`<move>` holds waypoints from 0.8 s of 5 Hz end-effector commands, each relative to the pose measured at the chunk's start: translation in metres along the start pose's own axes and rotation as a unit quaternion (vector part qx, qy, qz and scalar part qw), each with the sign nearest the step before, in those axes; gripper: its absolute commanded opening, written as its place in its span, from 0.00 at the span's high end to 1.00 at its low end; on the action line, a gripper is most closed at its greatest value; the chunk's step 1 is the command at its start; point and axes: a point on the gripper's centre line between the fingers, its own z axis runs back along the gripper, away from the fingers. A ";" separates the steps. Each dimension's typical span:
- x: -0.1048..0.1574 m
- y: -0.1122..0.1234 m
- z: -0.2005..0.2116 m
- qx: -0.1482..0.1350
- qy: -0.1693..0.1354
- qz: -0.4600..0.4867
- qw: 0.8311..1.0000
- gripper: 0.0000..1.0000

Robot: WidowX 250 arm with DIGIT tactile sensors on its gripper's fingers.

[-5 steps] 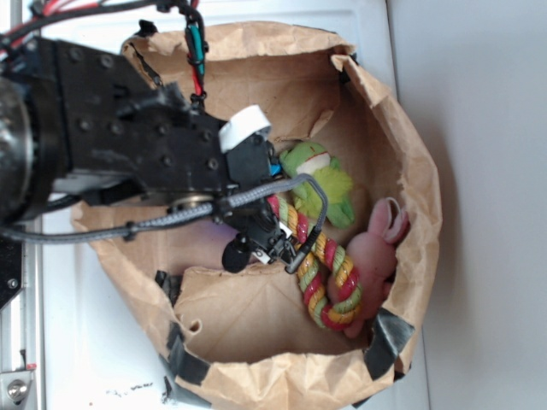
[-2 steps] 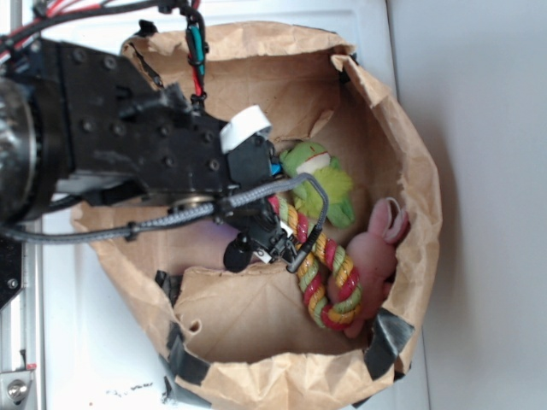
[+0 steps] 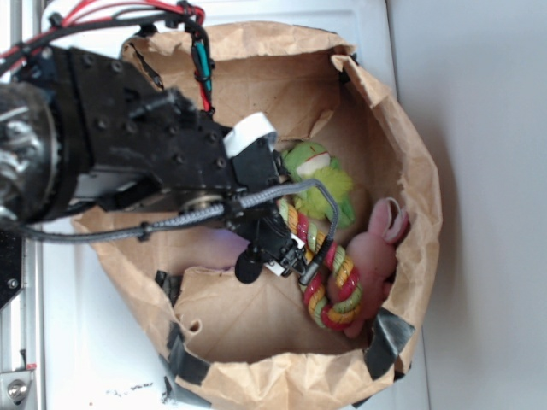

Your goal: Grab the blue block.

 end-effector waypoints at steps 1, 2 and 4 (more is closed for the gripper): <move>-0.001 -0.001 0.004 -0.019 -0.024 0.000 1.000 0.00; 0.002 0.001 0.000 -0.010 -0.024 0.018 0.999 0.00; 0.003 0.007 0.003 -0.003 -0.034 0.005 0.999 0.00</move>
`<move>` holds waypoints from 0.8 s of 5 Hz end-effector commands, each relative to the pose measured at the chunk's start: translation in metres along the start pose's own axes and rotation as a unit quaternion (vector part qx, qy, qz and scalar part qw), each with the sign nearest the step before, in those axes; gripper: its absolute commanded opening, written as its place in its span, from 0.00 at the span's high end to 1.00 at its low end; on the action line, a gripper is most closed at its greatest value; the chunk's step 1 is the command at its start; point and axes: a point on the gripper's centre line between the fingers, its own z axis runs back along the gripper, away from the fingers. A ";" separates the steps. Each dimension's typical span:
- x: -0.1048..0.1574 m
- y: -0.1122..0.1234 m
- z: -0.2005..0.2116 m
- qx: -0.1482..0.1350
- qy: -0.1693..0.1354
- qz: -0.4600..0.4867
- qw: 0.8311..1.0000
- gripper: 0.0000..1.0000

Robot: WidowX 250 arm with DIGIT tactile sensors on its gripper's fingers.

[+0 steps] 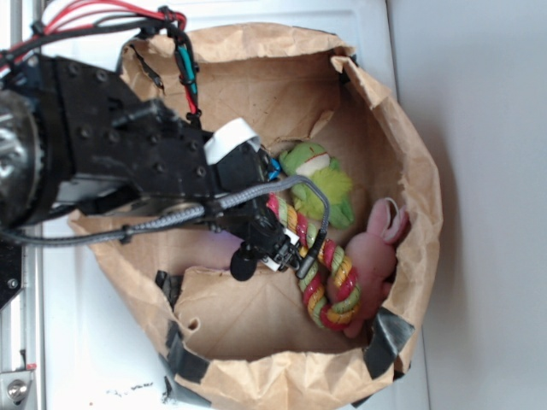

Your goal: Grab the blue block.

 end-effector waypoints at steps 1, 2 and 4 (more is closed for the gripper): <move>0.010 0.008 -0.002 0.011 -0.024 -0.002 1.000 0.00; 0.008 0.010 0.000 0.017 -0.032 -0.012 0.999 0.00; 0.011 0.008 0.020 0.021 -0.040 -0.014 0.999 0.00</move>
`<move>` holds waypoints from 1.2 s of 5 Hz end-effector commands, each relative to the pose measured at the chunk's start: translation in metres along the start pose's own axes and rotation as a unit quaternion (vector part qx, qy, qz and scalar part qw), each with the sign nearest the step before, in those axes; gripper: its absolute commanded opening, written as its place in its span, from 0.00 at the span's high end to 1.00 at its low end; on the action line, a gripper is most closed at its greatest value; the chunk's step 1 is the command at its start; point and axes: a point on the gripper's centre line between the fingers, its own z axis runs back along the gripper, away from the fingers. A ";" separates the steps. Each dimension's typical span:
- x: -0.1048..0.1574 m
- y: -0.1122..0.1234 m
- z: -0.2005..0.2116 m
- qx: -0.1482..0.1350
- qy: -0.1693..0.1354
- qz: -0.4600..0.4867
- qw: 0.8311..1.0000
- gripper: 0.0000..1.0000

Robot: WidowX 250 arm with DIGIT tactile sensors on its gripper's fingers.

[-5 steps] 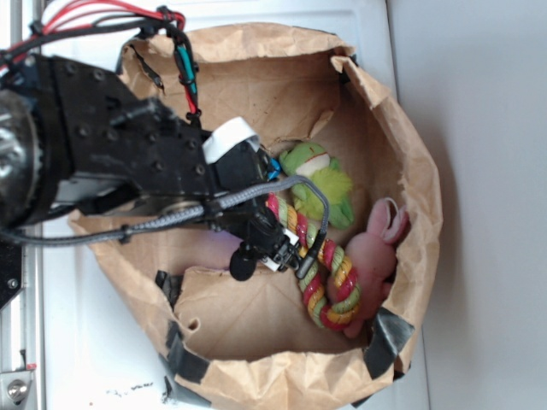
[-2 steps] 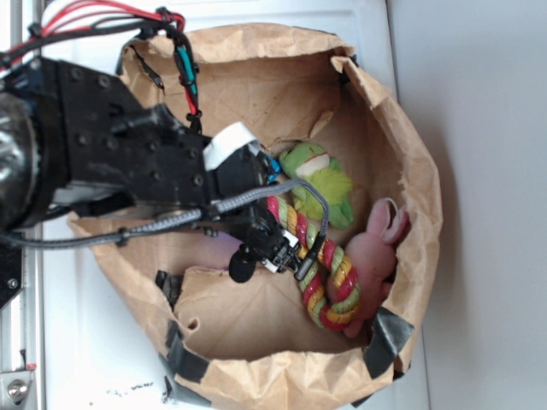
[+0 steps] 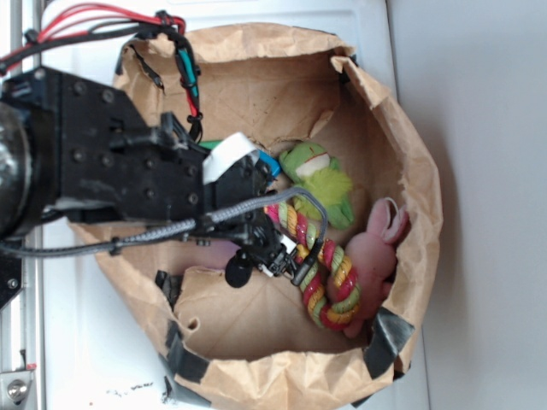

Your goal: Grab the blue block.

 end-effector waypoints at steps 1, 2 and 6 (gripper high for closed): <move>0.014 -0.004 0.029 -0.023 -0.018 -0.002 1.000 0.00; 0.021 -0.005 0.035 -0.020 -0.018 0.001 1.000 0.00; 0.007 -0.008 0.022 -0.014 -0.018 -0.011 1.000 0.00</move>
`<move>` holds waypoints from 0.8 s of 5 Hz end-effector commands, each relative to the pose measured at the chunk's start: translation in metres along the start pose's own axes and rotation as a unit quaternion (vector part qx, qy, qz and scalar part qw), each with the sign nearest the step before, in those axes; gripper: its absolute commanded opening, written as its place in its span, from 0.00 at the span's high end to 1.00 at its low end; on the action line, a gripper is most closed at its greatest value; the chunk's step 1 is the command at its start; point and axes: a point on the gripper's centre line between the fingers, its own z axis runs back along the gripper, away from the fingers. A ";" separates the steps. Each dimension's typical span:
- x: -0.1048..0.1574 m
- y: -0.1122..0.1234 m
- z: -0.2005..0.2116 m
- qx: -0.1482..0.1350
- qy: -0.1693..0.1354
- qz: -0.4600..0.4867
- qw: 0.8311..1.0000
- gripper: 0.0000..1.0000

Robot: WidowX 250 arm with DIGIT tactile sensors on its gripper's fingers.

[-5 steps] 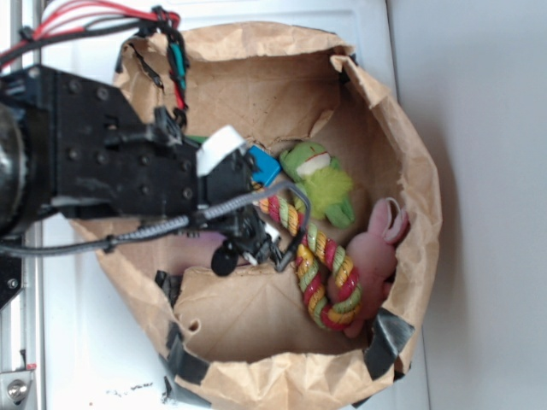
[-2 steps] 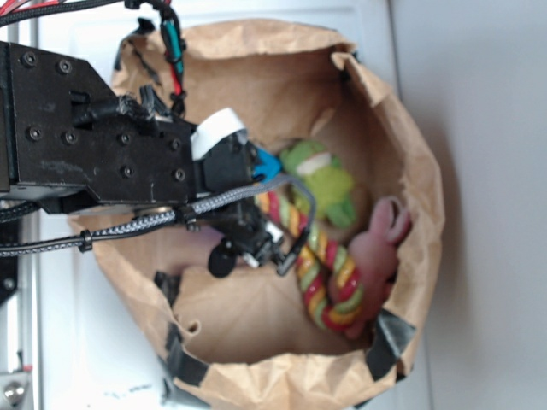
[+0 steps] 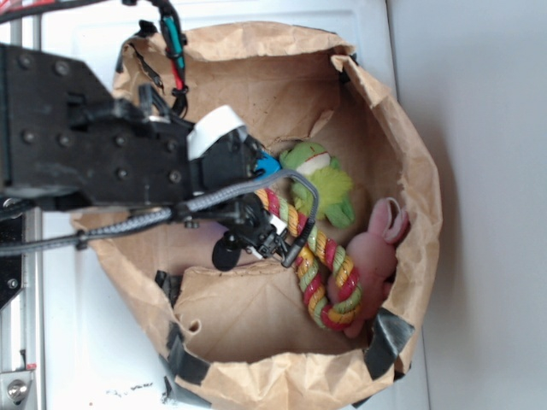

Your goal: Grab the blue block.

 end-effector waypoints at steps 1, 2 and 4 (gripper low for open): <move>-0.004 -0.004 -0.006 -0.008 -0.006 -0.008 1.000 0.00; -0.008 -0.003 -0.007 -0.006 -0.004 -0.013 1.000 0.00; -0.017 -0.006 -0.014 -0.003 -0.003 -0.020 1.000 0.00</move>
